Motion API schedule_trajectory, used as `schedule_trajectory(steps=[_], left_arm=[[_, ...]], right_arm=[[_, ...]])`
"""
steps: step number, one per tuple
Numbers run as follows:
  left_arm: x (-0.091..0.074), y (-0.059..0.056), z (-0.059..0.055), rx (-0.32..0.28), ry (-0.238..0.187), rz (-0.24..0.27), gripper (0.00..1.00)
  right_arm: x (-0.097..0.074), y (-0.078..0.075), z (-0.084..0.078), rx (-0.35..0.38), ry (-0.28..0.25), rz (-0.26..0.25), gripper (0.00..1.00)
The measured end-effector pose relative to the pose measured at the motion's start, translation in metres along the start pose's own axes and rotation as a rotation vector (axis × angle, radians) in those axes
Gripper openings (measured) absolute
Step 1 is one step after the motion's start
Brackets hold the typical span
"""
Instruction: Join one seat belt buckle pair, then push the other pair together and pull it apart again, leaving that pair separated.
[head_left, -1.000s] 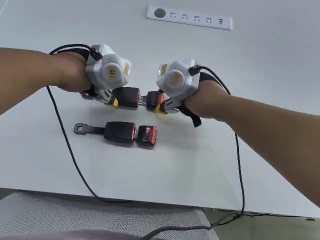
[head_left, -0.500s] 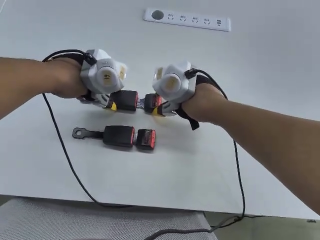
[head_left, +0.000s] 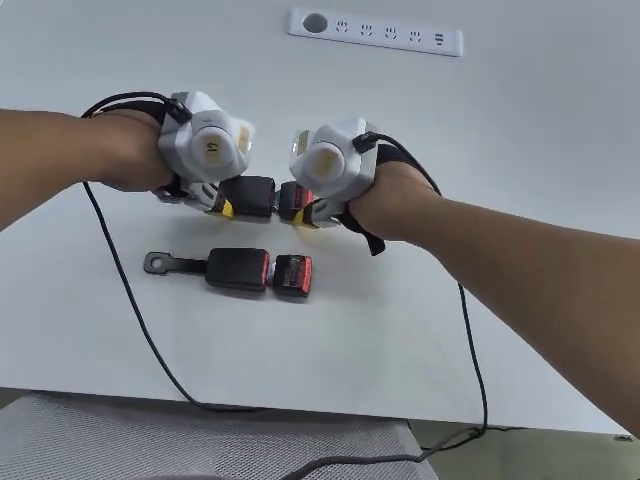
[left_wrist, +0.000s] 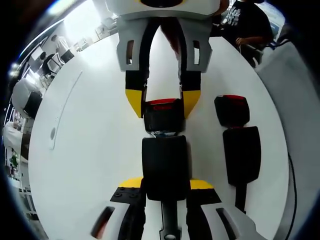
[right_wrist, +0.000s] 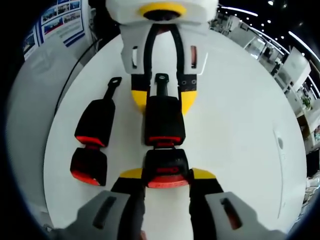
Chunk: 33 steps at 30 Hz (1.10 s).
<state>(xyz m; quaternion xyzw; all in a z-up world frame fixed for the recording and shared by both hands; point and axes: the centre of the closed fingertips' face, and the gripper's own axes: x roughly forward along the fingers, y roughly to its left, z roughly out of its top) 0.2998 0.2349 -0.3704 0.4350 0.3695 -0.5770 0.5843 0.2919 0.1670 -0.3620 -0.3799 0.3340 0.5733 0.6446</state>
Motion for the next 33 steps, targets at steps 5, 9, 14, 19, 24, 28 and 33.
schedule_trajectory(steps=[5, 9, 14, 19, 24, 28, 33], left_arm=[[0.001, 0.001, 0.000, -0.001, 0.003, 0.003, 0.31], [0.001, 0.001, -0.001, -0.007, 0.003, 0.005, 0.31], [0.001, 0.000, -0.001, -0.011, 0.004, 0.007, 0.31], [0.001, 0.000, 0.000, -0.011, 0.017, 0.006, 0.31], [0.001, -0.002, 0.002, 0.009, 0.040, 0.005, 0.31], [0.000, -0.002, 0.002, 0.009, 0.035, 0.003, 0.31], [-0.002, -0.004, 0.004, 0.008, 0.039, 0.002, 0.31]], right_arm=[[0.001, -0.002, -0.002, 0.006, -0.006, 0.002, 0.32], [-0.001, -0.003, -0.004, -0.001, -0.012, 0.006, 0.33], [-0.003, -0.002, -0.010, 0.017, -0.014, 0.002, 0.33], [-0.008, -0.002, -0.015, 0.017, -0.011, -0.001, 0.33], [-0.009, 0.002, -0.017, 0.030, -0.032, -0.003, 0.34], [-0.014, 0.003, -0.025, 0.038, -0.031, -0.005, 0.34], [-0.025, 0.003, -0.043, 0.054, -0.017, -0.019, 0.35]])
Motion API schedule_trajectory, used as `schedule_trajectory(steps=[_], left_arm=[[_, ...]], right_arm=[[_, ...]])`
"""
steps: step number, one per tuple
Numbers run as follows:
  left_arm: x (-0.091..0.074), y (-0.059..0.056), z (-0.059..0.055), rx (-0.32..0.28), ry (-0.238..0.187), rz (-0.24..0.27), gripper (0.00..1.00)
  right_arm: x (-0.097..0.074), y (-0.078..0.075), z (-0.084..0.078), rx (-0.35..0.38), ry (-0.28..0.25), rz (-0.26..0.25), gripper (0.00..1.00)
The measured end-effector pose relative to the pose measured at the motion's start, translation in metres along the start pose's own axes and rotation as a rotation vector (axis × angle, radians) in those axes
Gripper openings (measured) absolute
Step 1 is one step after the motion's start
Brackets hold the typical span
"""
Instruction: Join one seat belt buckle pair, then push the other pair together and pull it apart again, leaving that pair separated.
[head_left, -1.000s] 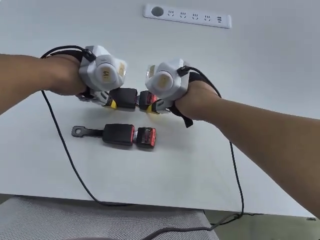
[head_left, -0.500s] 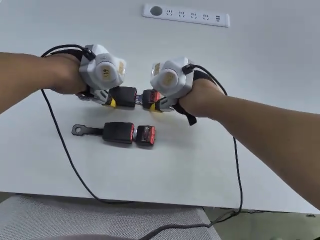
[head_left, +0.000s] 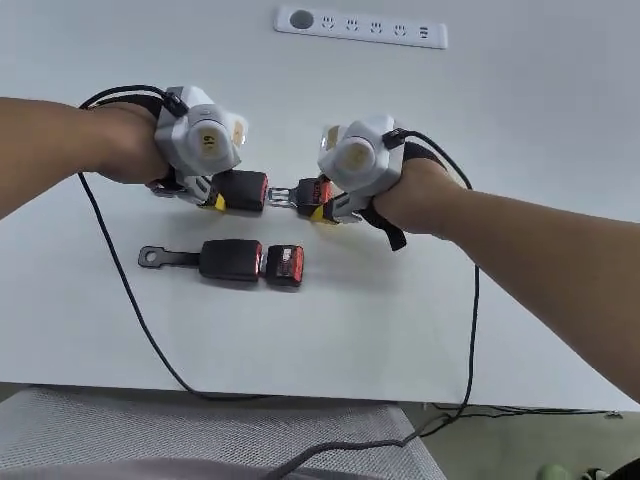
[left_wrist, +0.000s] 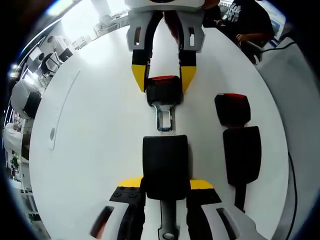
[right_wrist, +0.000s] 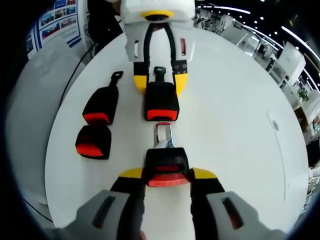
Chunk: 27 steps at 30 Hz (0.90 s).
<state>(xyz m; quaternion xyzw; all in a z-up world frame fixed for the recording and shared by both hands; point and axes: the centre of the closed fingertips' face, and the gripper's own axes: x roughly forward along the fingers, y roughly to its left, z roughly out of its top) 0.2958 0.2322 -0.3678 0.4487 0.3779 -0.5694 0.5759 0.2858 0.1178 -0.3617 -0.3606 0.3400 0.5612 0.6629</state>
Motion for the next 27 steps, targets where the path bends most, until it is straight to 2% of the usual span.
schedule_trajectory(steps=[5, 14, 22, 27], left_arm=[[-0.001, -0.001, 0.001, -0.003, 0.006, 0.001, 0.31], [-0.001, 0.000, 0.001, -0.013, 0.012, 0.006, 0.32], [-0.001, 0.000, 0.000, -0.019, 0.016, 0.010, 0.32], [0.000, 0.001, -0.001, -0.037, 0.012, 0.020, 0.32]], right_arm=[[-0.014, 0.000, -0.026, 0.011, 0.016, -0.009, 0.35], [-0.046, -0.003, -0.082, 0.060, 0.077, -0.030, 0.35], [-0.062, -0.004, -0.110, 0.067, 0.117, -0.038, 0.35], [-0.065, -0.006, -0.118, 0.100, 0.134, -0.043, 0.36]])
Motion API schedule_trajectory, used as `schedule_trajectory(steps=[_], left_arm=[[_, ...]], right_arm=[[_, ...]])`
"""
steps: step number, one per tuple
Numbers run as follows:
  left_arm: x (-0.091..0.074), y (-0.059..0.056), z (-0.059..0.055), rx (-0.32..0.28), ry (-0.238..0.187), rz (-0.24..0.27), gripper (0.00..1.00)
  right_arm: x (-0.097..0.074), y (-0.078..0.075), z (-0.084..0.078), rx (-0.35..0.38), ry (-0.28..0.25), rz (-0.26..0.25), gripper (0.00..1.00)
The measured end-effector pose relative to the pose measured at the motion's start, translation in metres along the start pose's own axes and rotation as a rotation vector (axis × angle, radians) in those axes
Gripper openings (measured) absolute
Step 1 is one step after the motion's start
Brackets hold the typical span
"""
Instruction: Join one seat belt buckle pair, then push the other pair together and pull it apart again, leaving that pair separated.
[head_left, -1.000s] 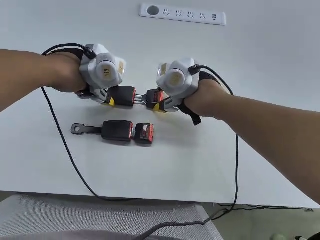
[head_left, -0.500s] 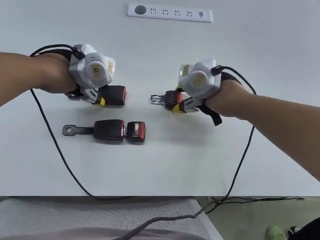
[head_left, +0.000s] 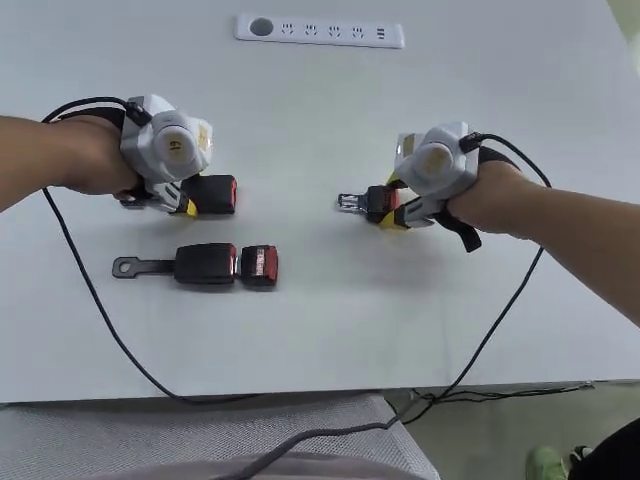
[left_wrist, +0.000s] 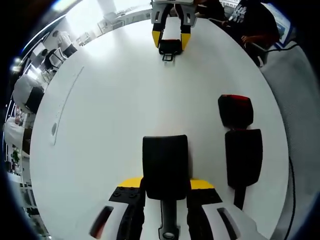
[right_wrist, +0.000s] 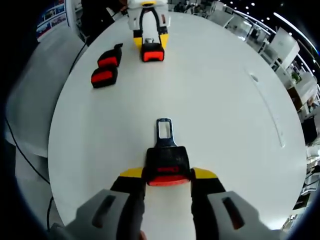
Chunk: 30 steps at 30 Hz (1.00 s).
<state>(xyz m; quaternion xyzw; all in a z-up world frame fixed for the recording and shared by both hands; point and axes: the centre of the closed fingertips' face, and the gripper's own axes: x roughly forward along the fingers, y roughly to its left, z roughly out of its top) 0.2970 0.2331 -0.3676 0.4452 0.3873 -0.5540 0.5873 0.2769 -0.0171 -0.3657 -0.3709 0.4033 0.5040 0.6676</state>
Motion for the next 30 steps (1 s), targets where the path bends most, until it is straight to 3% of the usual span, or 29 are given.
schedule_trajectory(steps=[4, 8, 13, 15, 16, 18, 19, 21, 24, 27, 28, 30], left_arm=[[0.001, 0.000, 0.001, 0.032, 0.024, 0.011, 0.33], [0.000, 0.002, -0.001, 0.019, 0.036, 0.015, 0.33], [-0.002, 0.006, -0.004, 0.027, 0.049, 0.060, 0.35], [-0.005, 0.005, -0.008, 0.024, 0.050, 0.068, 0.38], [-0.008, 0.004, -0.009, 0.023, 0.035, 0.082, 0.38], [-0.014, 0.007, -0.015, -0.010, 0.023, 0.103, 0.38], [-0.018, 0.006, -0.015, -0.029, 0.013, 0.105, 0.38], [-0.028, 0.004, -0.013, -0.083, -0.028, 0.127, 0.39], [-0.043, -0.009, -0.009, -0.142, -0.082, 0.146, 0.38], [-0.056, -0.021, -0.010, -0.166, -0.097, 0.178, 0.42], [-0.064, -0.029, -0.007, -0.187, -0.113, 0.181, 0.44], [-0.073, -0.033, -0.005, -0.260, -0.165, 0.220, 0.49]], right_arm=[[0.002, -0.001, 0.002, 0.002, 0.016, -0.008, 0.37], [0.004, -0.004, 0.000, 0.015, 0.039, -0.016, 0.39], [0.003, -0.013, -0.001, -0.026, 0.042, -0.058, 0.48], [-0.001, -0.011, 0.001, 0.024, 0.032, -0.060, 0.48], [-0.004, -0.008, 0.005, 0.080, 0.009, -0.053, 0.48], [-0.014, -0.007, 0.013, 0.072, -0.029, -0.082, 0.49], [-0.018, -0.005, 0.017, 0.101, -0.051, -0.092, 0.49], [-0.025, 0.002, 0.023, 0.123, -0.081, -0.109, 0.51], [-0.034, 0.018, 0.030, 0.193, -0.119, -0.114, 0.52], [-0.044, 0.036, 0.040, 0.208, -0.163, -0.143, 0.58], [-0.048, 0.040, 0.042, 0.212, -0.172, -0.151, 0.58], [-0.056, 0.048, 0.050, 0.212, -0.208, -0.173, 0.64]])
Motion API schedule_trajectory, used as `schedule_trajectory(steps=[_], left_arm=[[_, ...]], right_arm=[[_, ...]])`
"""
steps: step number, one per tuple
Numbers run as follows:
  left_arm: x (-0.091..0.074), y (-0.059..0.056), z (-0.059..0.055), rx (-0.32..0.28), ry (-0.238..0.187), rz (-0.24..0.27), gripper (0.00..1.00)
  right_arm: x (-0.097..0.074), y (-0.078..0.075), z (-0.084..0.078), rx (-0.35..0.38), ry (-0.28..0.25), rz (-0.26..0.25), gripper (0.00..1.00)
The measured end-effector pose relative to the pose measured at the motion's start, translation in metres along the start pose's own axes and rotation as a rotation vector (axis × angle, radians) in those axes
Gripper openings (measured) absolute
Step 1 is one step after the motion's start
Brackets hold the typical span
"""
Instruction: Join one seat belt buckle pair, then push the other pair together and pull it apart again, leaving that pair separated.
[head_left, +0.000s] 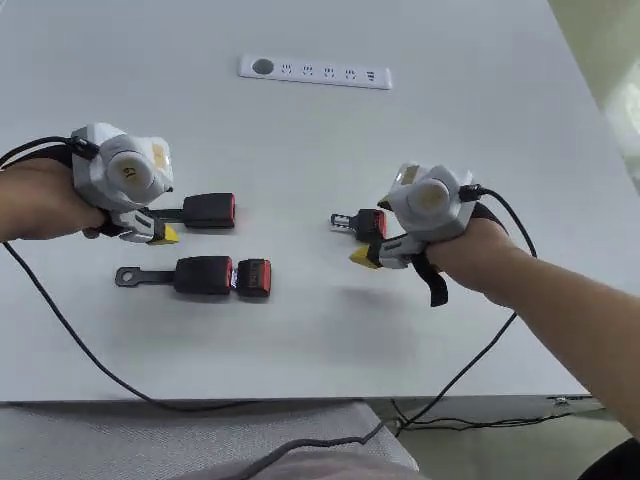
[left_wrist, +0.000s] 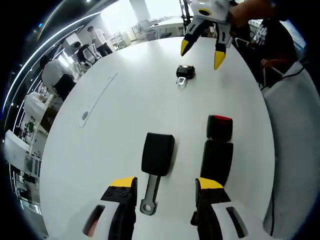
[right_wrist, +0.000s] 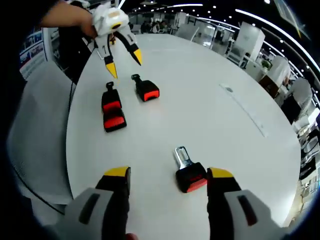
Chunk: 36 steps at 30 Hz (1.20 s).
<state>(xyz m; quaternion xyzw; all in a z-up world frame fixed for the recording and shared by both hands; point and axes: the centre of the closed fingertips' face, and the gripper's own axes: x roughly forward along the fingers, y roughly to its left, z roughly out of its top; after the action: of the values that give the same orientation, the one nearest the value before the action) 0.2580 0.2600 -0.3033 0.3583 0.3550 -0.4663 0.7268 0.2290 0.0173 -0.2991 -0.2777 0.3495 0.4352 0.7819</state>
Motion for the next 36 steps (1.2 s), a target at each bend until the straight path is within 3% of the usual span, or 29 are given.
schedule_trajectory(steps=[1, 3, 4, 9, 17, 25, 32, 36], left_arm=[[-0.007, -0.003, -0.001, -0.015, -0.004, -0.002, 0.53], [-0.024, -0.004, 0.000, -0.110, -0.050, 0.048, 0.57], [-0.030, -0.006, 0.000, -0.125, -0.066, 0.056, 0.60], [-0.057, -0.025, -0.020, -0.165, -0.060, 0.094, 0.70], [-0.082, -0.050, -0.048, -0.288, -0.063, 0.133, 0.81], [-0.101, -0.059, -0.072, -0.392, -0.068, 0.181, 0.91], [-0.112, -0.063, -0.081, -0.405, -0.070, 0.215, 1.00], [-0.118, -0.063, -0.083, -0.474, -0.096, 0.233, 1.00]], right_arm=[[-0.006, 0.003, 0.003, -0.007, -0.016, -0.014, 0.67], [-0.011, 0.002, 0.003, 0.006, -0.031, -0.028, 0.69], [-0.014, 0.004, 0.005, 0.016, -0.044, -0.031, 0.70], [-0.031, 0.008, 0.007, 0.051, -0.082, -0.064, 0.75], [-0.049, 0.021, -0.006, 0.077, -0.102, -0.092, 0.82], [-0.062, 0.026, -0.022, 0.140, -0.106, -0.119, 0.90], [-0.068, 0.032, -0.028, 0.144, -0.106, -0.132, 1.00], [-0.070, 0.034, -0.028, 0.151, -0.110, -0.137, 1.00]])
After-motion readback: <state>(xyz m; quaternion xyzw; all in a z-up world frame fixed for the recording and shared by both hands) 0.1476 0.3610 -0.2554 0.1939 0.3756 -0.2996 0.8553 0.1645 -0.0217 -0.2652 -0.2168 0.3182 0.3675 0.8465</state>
